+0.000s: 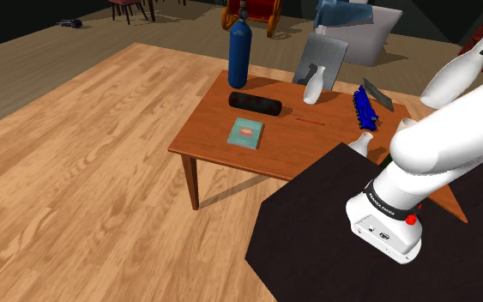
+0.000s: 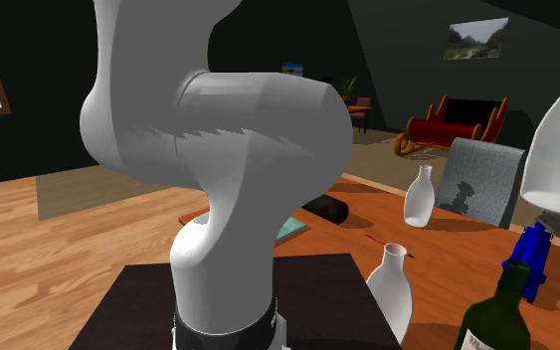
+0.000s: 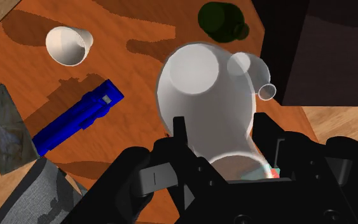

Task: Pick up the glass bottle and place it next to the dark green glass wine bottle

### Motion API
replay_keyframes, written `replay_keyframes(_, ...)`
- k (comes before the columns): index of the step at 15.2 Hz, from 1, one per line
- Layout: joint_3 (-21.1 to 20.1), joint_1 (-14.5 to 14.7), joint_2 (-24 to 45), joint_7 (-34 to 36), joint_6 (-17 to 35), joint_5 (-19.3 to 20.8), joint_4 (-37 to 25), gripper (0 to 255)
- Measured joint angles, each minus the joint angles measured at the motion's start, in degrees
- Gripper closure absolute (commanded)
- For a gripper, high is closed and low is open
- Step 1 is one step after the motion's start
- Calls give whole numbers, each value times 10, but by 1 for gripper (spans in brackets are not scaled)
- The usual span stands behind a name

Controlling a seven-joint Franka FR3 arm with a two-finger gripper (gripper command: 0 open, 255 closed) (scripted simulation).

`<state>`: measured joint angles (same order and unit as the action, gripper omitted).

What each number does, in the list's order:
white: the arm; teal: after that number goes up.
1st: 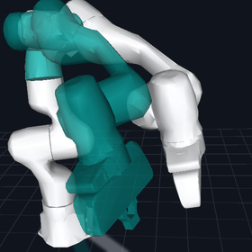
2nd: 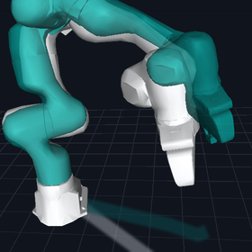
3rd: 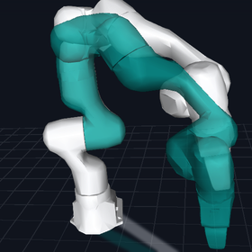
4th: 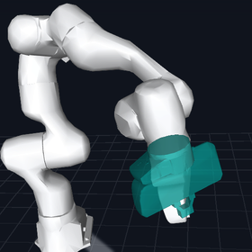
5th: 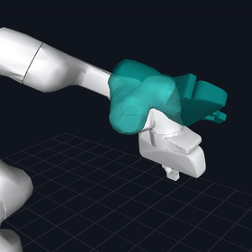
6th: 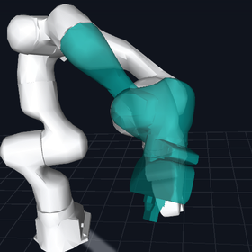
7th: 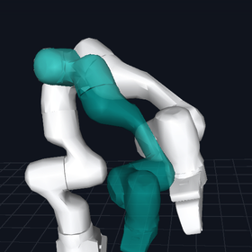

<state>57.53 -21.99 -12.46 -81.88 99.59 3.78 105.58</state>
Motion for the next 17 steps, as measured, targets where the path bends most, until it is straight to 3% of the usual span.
replay_keyframes(2, 35, 0, 27, -40, -7, -21, -21, 255)
replay_keyframes(5, 107, -10, 114, -133, -20, -95, -65, 255)
replay_keyframes(7, 132, -52, 196, -205, -44, -170, -109, 255)
replay_keyframes(11, 99, -204, 325, -311, -99, -283, -211, 255)
replay_keyframes(12, 92, -225, 338, -322, -104, -294, -223, 255)
replay_keyframes(14, 87, -240, 349, -334, -100, -303, -223, 255)
replay_keyframes(17, 86, -237, 350, -340, -81, -305, -203, 255)
